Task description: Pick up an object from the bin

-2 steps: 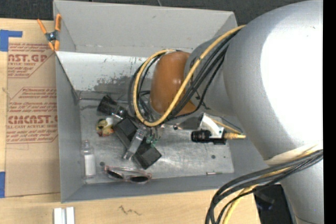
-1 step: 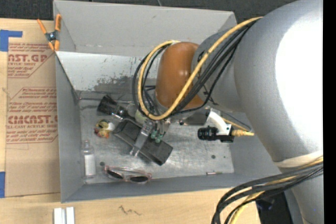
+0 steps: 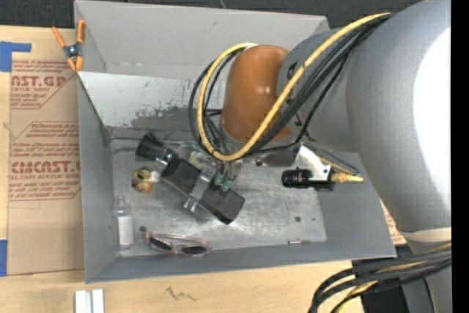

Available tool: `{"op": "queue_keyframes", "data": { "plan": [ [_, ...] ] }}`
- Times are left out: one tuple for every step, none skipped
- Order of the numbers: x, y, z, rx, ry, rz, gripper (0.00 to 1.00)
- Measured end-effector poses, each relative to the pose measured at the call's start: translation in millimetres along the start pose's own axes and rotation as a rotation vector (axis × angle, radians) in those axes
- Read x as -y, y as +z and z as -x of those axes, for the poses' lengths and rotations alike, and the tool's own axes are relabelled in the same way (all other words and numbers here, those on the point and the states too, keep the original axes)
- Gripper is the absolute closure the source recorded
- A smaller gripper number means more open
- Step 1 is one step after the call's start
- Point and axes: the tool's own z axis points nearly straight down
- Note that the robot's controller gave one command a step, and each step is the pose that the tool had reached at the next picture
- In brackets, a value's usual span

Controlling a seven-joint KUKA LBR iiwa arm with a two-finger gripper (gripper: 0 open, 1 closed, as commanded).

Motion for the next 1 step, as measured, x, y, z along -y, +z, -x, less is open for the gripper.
{"op": "queue_keyframes", "data": {
  "plan": [
    [-1.0,-42.5,-3.1,-0.008,-0.016,-0.008,1.0]
  ]
}}
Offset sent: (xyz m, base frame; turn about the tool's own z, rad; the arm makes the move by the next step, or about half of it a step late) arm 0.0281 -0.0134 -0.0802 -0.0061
